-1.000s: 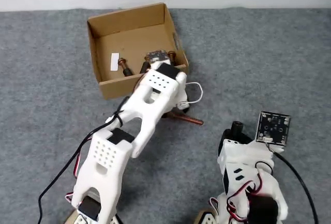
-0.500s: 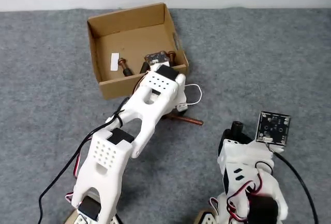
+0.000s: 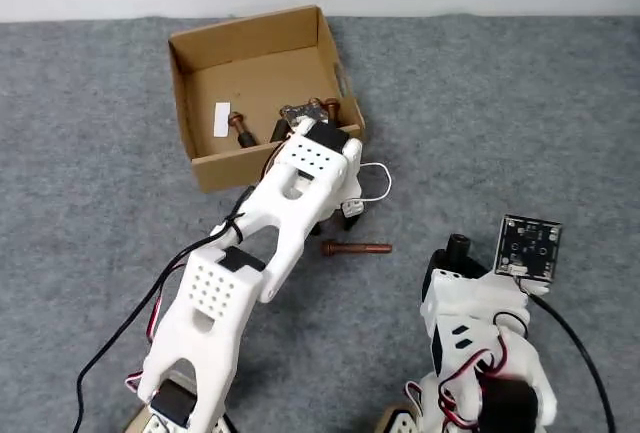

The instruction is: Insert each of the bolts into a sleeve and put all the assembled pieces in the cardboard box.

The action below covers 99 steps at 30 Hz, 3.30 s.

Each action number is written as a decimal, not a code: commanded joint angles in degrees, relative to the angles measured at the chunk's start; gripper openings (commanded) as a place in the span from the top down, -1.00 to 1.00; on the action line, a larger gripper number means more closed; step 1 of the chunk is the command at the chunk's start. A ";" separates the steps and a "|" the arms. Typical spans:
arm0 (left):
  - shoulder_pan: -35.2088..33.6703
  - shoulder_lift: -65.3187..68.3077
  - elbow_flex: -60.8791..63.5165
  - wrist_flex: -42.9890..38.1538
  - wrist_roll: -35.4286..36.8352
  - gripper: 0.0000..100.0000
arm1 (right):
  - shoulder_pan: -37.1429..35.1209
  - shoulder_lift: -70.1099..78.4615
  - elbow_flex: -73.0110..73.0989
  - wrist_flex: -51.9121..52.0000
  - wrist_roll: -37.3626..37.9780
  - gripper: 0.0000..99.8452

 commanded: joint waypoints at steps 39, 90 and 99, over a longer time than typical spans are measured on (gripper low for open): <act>-3.25 -4.40 -9.80 2.02 -2.11 0.63 | 0.48 0.31 -0.35 -1.45 0.62 0.98; 5.10 16.70 -32.66 -10.73 -4.66 0.96 | 0.48 0.75 -0.26 -1.36 0.62 0.98; 3.96 19.69 -39.34 3.69 -4.66 0.99 | 0.48 0.75 -0.26 -1.36 0.62 0.98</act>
